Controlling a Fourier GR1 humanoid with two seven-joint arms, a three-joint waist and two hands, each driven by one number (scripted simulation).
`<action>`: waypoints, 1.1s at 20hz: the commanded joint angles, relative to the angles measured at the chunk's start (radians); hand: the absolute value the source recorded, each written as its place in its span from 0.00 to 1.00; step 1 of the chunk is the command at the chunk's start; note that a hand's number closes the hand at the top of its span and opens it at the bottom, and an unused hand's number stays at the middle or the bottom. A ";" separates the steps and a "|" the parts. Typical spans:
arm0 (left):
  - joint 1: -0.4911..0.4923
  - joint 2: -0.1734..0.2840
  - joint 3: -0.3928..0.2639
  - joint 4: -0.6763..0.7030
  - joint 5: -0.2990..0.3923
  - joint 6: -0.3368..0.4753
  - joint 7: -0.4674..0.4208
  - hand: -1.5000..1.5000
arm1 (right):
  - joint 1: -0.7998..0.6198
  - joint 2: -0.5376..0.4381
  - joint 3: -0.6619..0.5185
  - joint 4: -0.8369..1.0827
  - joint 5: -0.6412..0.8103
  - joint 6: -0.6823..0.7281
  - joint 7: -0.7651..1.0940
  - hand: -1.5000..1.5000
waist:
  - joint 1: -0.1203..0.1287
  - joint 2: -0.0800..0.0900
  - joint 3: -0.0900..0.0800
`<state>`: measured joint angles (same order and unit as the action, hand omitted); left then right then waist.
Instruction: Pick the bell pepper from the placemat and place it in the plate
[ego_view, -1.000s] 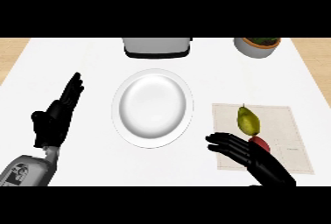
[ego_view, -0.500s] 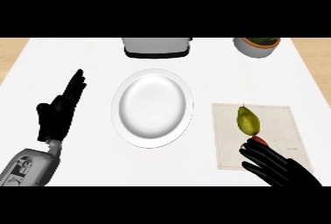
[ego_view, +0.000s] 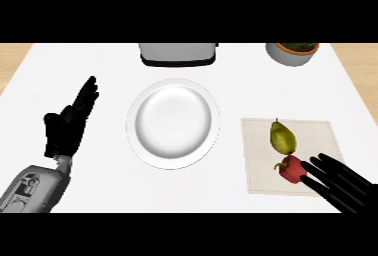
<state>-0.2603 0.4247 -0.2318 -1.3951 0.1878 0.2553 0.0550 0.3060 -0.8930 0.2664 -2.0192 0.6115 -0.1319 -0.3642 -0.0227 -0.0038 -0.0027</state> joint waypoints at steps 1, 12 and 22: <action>-0.021 -0.037 -0.026 -0.018 -0.055 0.044 0.039 0.50 | 0.021 -0.055 -0.037 -0.133 0.060 0.113 0.187 0.00 | 0.008 0.001 0.001; 0.021 -0.090 0.044 0.029 -0.087 -0.056 -0.040 0.50 | -0.143 0.154 0.043 -0.008 0.202 0.319 0.278 0.00 | 0.023 0.004 0.003; -0.048 -0.108 0.117 0.071 -0.116 -0.085 -0.006 0.50 | -0.297 0.283 0.104 0.285 0.409 0.353 0.261 0.00 | 0.024 0.005 0.003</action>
<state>-0.2821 0.3249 -0.1515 -1.3592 0.0810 0.1854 0.0590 0.0747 -0.6591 0.3618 -1.8294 0.9696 0.1897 -0.0971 0.0018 0.0006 0.0000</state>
